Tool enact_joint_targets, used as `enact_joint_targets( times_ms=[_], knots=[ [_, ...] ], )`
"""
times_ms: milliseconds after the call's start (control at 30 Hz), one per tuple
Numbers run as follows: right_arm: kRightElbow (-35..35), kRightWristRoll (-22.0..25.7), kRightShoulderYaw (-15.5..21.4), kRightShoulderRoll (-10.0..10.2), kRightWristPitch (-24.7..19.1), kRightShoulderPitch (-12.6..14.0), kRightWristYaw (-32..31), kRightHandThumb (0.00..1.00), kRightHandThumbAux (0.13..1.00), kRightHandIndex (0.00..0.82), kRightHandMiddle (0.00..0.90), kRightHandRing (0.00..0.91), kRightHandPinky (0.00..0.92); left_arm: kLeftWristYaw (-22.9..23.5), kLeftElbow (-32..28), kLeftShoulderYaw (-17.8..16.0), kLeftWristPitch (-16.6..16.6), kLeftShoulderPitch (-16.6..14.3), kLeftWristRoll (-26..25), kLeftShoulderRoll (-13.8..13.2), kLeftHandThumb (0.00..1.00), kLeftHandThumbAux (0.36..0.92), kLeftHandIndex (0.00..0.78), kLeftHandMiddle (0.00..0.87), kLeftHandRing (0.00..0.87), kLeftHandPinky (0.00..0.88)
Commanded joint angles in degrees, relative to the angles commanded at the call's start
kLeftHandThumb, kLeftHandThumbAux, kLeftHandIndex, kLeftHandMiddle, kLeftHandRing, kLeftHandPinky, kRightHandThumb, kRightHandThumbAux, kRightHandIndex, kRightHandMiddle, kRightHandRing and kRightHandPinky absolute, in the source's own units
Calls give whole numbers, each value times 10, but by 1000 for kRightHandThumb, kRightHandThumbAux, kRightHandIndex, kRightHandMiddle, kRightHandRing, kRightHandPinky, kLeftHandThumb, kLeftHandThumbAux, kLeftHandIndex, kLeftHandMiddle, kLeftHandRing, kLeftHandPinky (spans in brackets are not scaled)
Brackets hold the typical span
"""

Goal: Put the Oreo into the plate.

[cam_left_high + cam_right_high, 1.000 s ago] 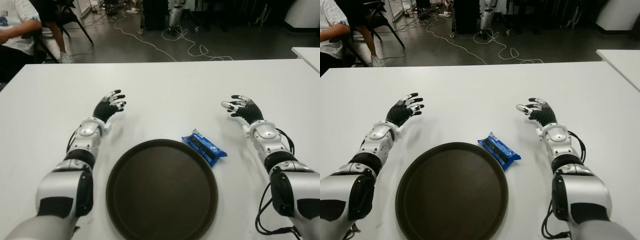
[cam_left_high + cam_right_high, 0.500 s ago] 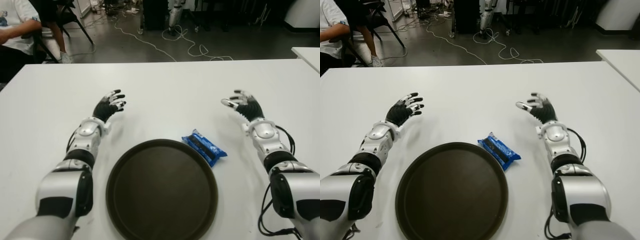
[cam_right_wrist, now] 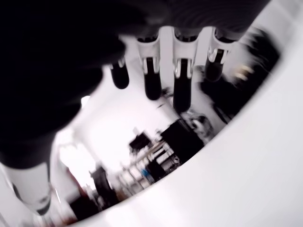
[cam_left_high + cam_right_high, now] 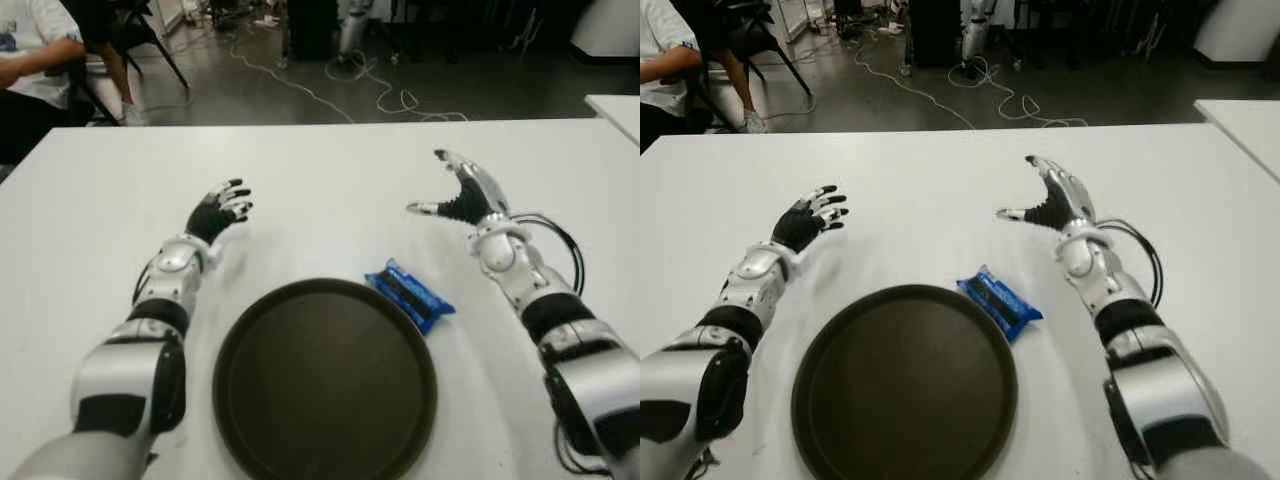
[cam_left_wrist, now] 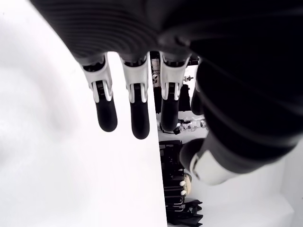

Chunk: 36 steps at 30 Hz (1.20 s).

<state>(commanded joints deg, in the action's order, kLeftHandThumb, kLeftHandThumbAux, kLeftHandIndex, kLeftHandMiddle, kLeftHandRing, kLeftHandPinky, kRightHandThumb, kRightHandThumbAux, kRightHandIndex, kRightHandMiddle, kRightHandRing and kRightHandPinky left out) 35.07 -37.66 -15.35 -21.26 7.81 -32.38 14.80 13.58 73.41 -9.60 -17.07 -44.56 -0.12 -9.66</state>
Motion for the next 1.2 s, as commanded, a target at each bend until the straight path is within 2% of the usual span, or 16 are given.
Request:
enact_joint_targets(
  times_ms=[133, 367, 533, 667, 1000, 1200],
  knots=[
    [-129, -45, 1, -15, -65, 39, -44, 0, 575, 57, 84, 76, 42, -3, 1, 0, 0, 0, 1, 0, 23, 747, 134, 196, 201, 218],
    [-245, -88, 8, -30, -121, 83, -96, 0, 562, 46, 77, 66, 42, -1, 1, 1, 0, -2, 1, 2, 20, 754, 138, 195, 194, 203],
    [-360, -128, 6, -40, -170, 123, -163, 0, 587, 47, 75, 60, 39, 2, 0, 1, 0, -1, 0, 3, 24, 766, 133, 190, 192, 210],
    [-433, -156, 2, -48, -192, 155, -214, 0, 606, 38, 67, 56, 41, 3, 0, -1, 2, -1, -2, 5, 32, 753, 137, 194, 197, 218],
    [-535, -197, -4, -55, -232, 197, -325, 0, 625, 37, 70, 59, 40, 0, 0, 2, 4, -3, 0, 5, 31, 743, 132, 192, 194, 209],
    [-561, -223, -5, -55, -247, 212, -371, 0, 626, 51, 86, 78, 46, 0, -1, 3, 4, -3, 1, 5, 28, 748, 126, 185, 190, 206]
  ],
)
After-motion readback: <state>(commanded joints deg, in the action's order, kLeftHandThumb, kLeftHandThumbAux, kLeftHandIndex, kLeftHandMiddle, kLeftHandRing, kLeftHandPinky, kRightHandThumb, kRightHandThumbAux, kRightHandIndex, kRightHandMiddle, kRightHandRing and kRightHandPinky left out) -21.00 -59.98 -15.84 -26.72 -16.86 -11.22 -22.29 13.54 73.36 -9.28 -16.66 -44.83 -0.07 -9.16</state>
